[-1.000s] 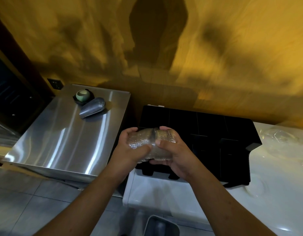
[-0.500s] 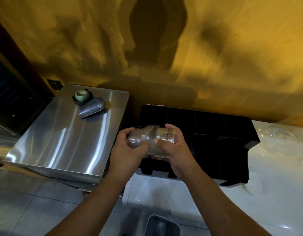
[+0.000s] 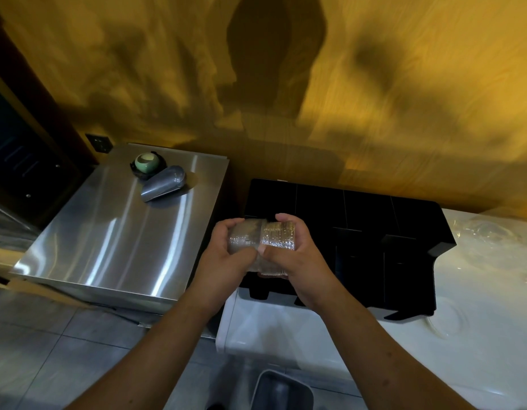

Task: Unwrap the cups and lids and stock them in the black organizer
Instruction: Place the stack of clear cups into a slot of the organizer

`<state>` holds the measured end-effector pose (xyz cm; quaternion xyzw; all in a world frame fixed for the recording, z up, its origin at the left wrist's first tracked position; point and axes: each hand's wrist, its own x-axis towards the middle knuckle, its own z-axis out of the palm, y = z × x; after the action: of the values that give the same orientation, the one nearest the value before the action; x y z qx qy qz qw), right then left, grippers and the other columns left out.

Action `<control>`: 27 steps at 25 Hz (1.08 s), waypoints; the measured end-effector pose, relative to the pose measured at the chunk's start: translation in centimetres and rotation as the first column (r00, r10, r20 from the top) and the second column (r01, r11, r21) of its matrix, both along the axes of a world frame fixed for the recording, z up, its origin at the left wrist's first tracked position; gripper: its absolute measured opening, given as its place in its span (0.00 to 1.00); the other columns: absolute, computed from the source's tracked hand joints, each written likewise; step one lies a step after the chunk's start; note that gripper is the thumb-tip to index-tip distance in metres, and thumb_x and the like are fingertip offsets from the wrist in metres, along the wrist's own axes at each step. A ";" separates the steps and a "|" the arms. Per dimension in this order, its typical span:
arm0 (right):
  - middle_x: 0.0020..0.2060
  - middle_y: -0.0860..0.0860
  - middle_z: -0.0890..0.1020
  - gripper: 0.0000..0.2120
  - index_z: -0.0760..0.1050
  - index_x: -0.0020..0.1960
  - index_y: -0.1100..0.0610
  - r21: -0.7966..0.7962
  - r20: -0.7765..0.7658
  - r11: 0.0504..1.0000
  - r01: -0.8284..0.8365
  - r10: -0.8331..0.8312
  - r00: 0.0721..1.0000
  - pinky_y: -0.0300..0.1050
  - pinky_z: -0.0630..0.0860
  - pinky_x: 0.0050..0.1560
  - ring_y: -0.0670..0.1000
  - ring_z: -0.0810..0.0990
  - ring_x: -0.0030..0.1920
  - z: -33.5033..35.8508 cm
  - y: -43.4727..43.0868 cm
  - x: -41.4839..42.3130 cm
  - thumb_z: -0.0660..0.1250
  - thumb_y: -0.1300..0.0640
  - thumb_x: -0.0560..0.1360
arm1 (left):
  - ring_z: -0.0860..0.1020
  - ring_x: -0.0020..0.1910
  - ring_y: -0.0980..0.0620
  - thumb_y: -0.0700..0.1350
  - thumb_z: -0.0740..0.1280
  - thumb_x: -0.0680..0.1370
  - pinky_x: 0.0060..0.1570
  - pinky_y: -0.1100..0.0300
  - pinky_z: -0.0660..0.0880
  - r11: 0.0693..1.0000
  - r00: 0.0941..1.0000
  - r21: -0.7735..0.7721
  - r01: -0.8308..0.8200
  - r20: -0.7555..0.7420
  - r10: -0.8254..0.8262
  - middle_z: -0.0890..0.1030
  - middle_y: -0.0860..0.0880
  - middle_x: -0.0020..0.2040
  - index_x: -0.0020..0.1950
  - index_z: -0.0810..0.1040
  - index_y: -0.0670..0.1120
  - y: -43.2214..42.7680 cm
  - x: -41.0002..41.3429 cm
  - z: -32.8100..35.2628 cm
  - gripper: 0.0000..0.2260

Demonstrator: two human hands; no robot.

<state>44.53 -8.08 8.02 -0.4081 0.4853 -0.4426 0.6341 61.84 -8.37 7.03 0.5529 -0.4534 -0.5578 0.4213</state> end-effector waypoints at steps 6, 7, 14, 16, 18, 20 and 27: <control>0.64 0.52 0.78 0.32 0.72 0.68 0.41 -0.009 -0.002 0.999 -0.042 0.041 0.999 0.61 0.85 0.56 0.57 0.82 0.61 0.7 -0.1 0.3 0.79 0.55 0.68 | 0.86 0.54 0.44 0.46 0.76 0.70 0.53 0.34 0.83 0.998 0.997 0.020 -0.059 -0.040 0.060 0.87 0.50 0.55 0.61 0.78 0.62 0.0 0.4 -0.1 0.22; 0.64 0.51 0.77 0.33 0.71 0.68 0.40 -0.012 -0.019 0.999 -0.049 0.049 0.999 0.61 0.85 0.56 0.56 0.82 0.62 0.8 -0.1 0.4 0.79 0.55 0.68 | 0.86 0.54 0.43 0.44 0.76 0.71 0.53 0.33 0.83 0.997 0.997 0.012 -0.078 -0.026 0.079 0.86 0.49 0.55 0.61 0.78 0.61 0.0 0.5 -0.2 0.22; 0.61 0.48 0.78 0.36 0.68 0.71 0.41 -0.082 -0.179 0.991 -0.104 0.088 0.980 0.40 0.83 0.46 0.44 0.84 0.52 0.7 -0.7 0.3 0.80 0.58 0.69 | 0.86 0.50 0.45 0.42 0.70 0.69 0.49 0.34 0.84 0.979 0.979 -0.002 -0.202 0.038 0.202 0.86 0.48 0.52 0.56 0.77 0.63 0.1 0.8 -0.7 0.21; 0.60 0.47 0.78 0.36 0.68 0.71 0.41 -0.083 -0.222 0.989 -0.123 0.102 0.970 0.38 0.82 0.45 0.40 0.84 0.51 0.5 -0.7 0.3 0.80 0.58 0.69 | 0.86 0.50 0.44 0.42 0.70 0.68 0.50 0.34 0.84 0.975 0.975 0.015 -0.220 0.033 0.219 0.86 0.47 0.52 0.54 0.77 0.65 0.0 1.2 -0.8 0.21; 0.60 0.48 0.79 0.36 0.68 0.70 0.40 -0.075 -0.227 0.991 -0.110 0.090 0.970 0.38 0.82 0.45 0.40 0.84 0.50 0.3 -0.7 0.3 0.80 0.58 0.69 | 0.86 0.49 0.46 0.43 0.70 0.68 0.50 0.36 0.85 0.970 0.970 0.021 -0.241 0.045 0.239 0.86 0.49 0.51 0.52 0.77 0.67 0.0 1.4 -0.7 0.21; 0.61 0.48 0.78 0.38 0.67 0.69 0.37 -0.091 -0.288 0.992 -0.085 0.056 0.956 0.40 0.83 0.45 0.43 0.84 0.51 0.0 -0.5 0.4 0.81 0.56 0.68 | 0.86 0.47 0.50 0.45 0.70 0.67 0.49 0.39 0.85 0.962 0.961 0.015 -0.272 0.060 0.271 0.85 0.51 0.50 0.52 0.76 0.69 -0.2 1.8 -0.5 0.21; 0.68 0.55 0.67 0.47 0.54 0.77 0.42 -0.086 -0.988 0.854 -0.513 -0.008 0.152 0.54 0.79 0.55 0.61 0.74 0.62 -2.3 0.1 2.3 0.77 0.42 0.66 | 0.85 0.41 0.59 0.44 0.70 0.66 0.36 0.54 0.84 0.963 0.963 0.009 -0.268 -0.011 0.268 0.84 0.55 0.46 0.51 0.77 0.66 -0.2 3.2 -0.3 0.19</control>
<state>46.81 -7.95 5.76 -0.7912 0.5900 -0.0578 0.1499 65.09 -8.55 6.76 0.6075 -0.3699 -0.5008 0.4933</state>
